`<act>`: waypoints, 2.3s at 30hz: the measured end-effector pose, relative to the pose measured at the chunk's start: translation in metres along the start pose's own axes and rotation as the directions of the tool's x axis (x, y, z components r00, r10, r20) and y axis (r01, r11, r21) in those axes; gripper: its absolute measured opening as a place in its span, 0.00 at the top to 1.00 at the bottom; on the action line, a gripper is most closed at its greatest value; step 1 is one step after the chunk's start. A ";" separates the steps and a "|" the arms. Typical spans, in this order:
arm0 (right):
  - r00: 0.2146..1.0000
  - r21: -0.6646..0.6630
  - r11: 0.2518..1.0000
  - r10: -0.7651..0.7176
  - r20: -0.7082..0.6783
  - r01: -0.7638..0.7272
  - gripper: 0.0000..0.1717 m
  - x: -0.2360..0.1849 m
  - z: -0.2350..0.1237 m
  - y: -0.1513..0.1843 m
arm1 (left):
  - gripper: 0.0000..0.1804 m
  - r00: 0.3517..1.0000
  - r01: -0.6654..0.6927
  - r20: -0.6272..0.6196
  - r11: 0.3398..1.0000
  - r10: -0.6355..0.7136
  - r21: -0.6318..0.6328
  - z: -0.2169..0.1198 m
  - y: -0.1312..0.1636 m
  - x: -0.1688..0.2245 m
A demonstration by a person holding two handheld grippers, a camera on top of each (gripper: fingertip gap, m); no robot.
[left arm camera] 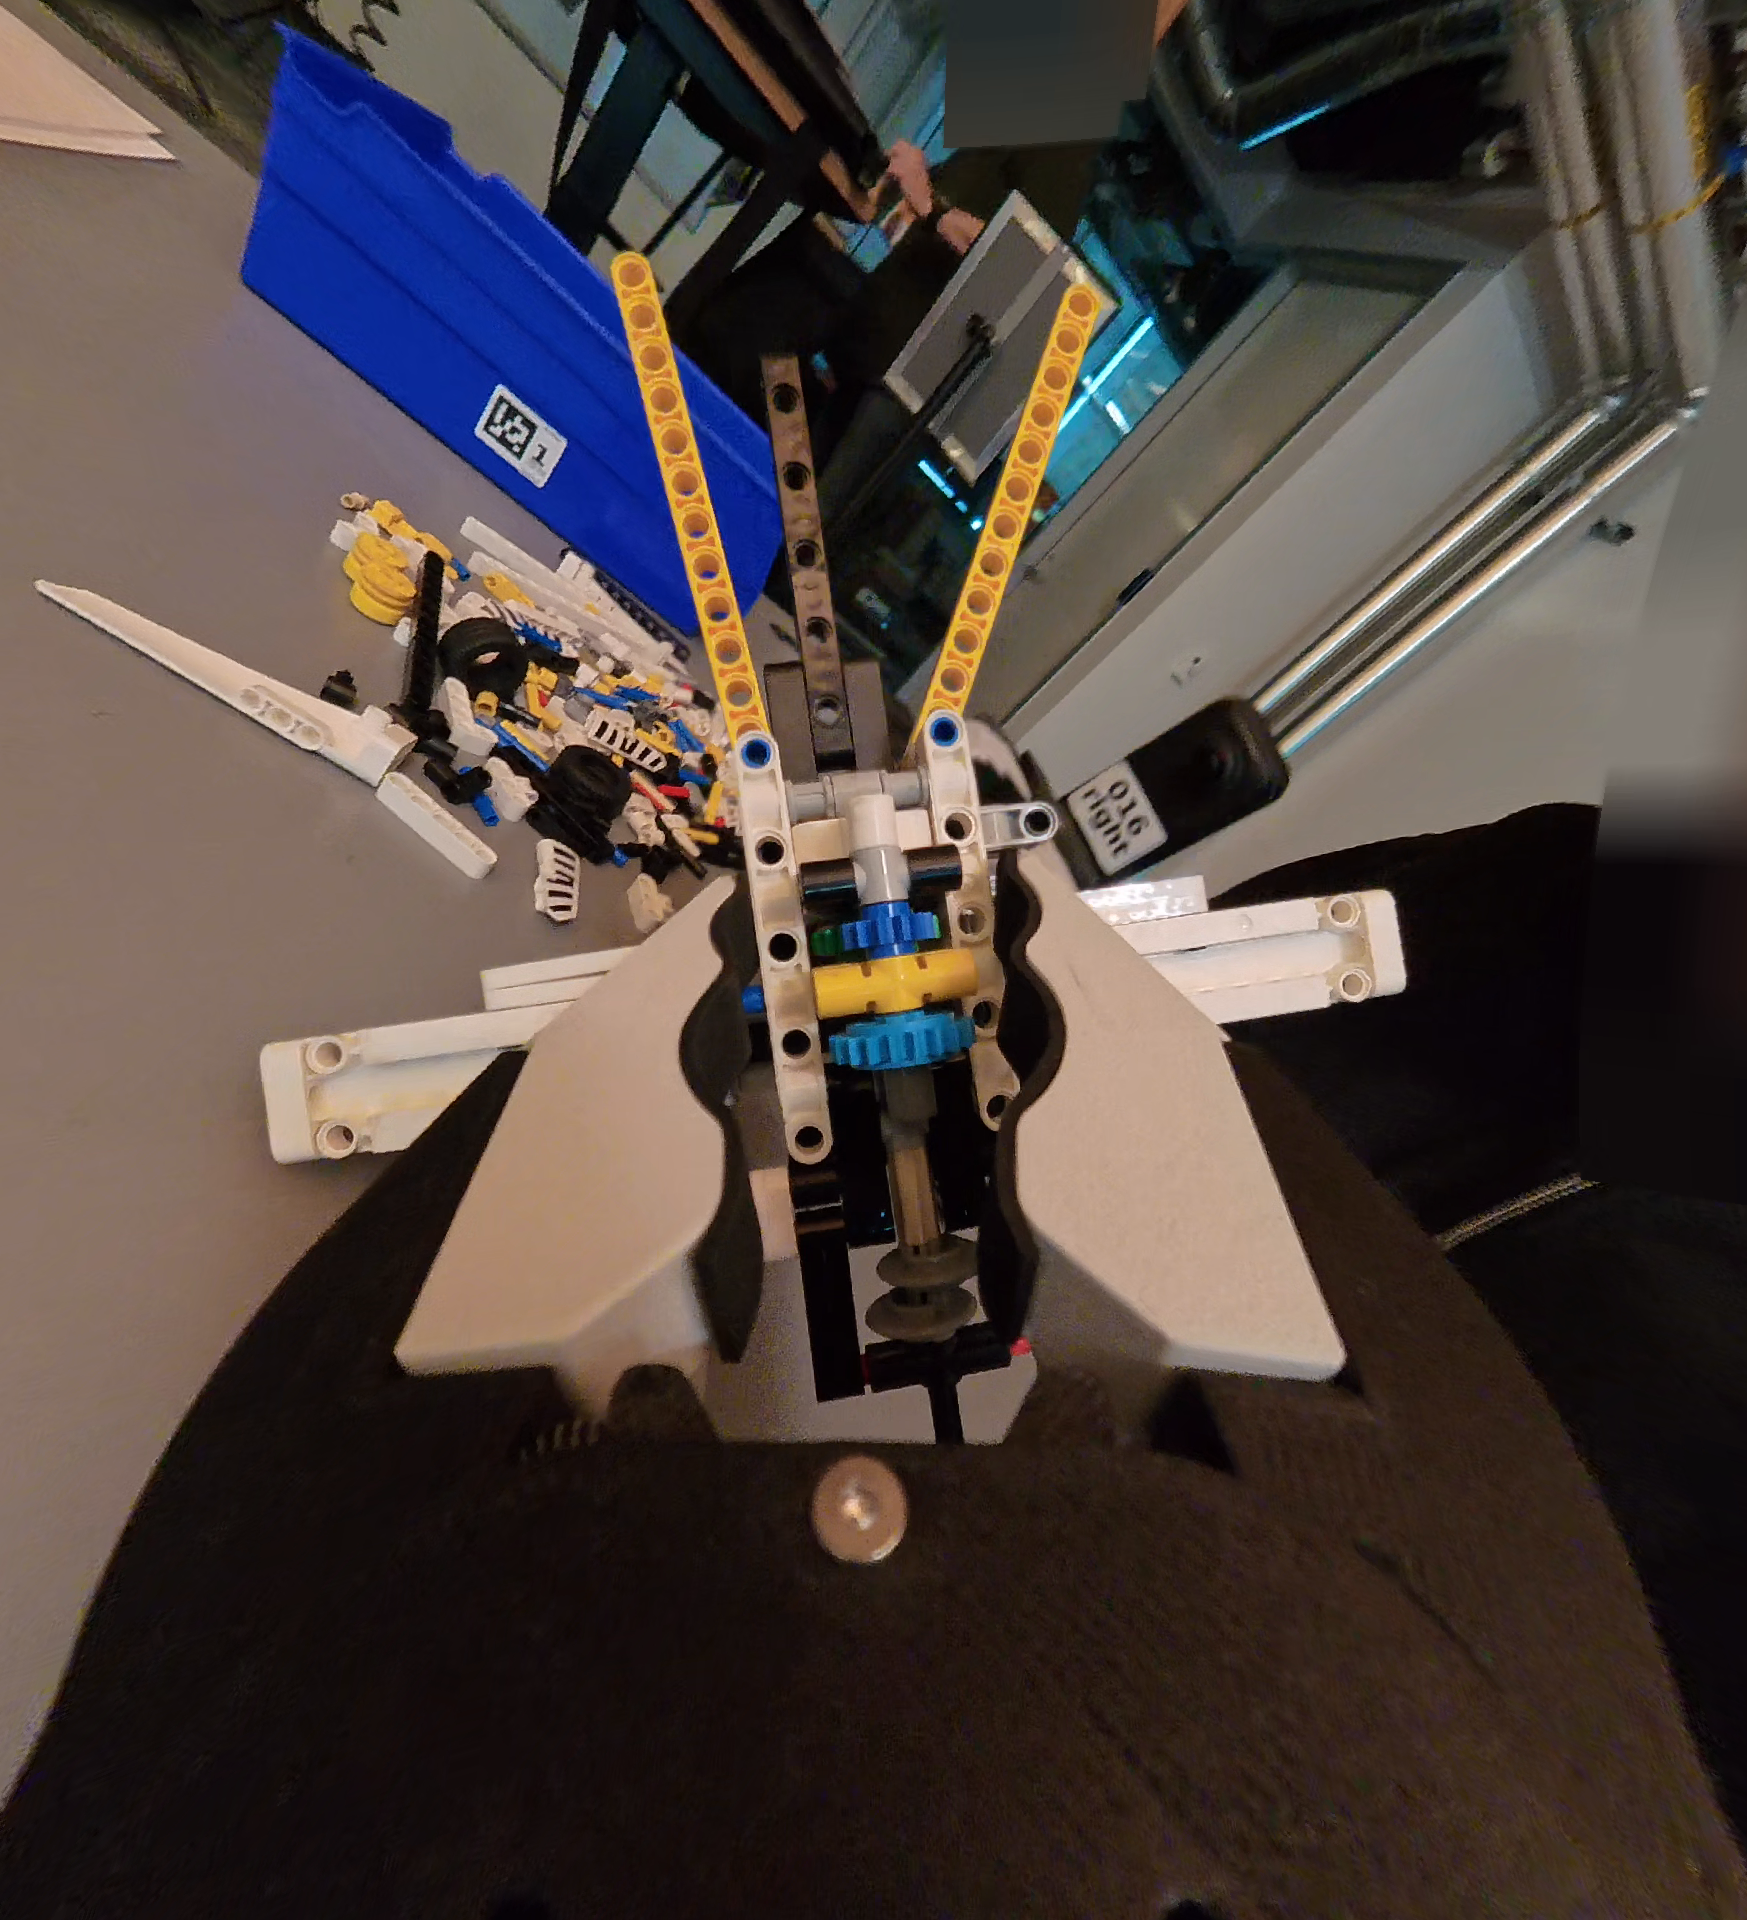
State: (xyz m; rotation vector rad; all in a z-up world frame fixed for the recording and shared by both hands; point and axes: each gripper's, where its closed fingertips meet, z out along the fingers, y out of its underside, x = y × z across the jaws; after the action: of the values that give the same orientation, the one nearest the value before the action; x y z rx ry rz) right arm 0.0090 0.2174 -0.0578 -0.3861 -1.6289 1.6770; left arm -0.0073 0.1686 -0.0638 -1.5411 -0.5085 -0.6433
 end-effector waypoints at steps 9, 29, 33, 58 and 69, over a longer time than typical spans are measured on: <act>0.968 -0.164 0.975 0.178 0.178 -0.149 0.88 -0.008 0.014 -0.014 | 0.75 0.998 -0.049 0.030 0.996 0.051 -0.073 0.011 0.013 0.003; 0.926 -0.468 0.884 0.186 0.330 -0.011 0.93 -0.020 0.011 0.015 | 0.75 0.979 -0.155 0.104 0.973 0.174 -0.170 0.021 0.028 -0.002; 0.886 -0.486 0.871 0.277 0.372 -0.068 0.94 -0.024 0.005 0.014 | 0.75 0.982 -0.158 0.070 0.970 0.173 -0.184 0.023 0.032 0.001; 0.725 -0.562 0.801 0.512 0.461 -0.208 0.99 -0.027 -0.014 0.024 | 0.76 0.907 -0.312 0.202 0.913 0.369 -0.263 0.030 0.038 -0.014; 0.800 -0.450 0.851 0.458 0.387 -0.270 0.83 -0.004 -0.004 0.006 | 0.76 0.876 -0.395 0.233 0.905 0.423 -0.160 -0.002 0.007 -0.009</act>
State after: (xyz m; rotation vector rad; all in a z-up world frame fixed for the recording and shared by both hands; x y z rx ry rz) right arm 0.0123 0.2183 -0.0647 -0.5346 -2.3980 1.8432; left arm -0.0097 0.1669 -0.0749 -1.7809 -0.3279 -0.1374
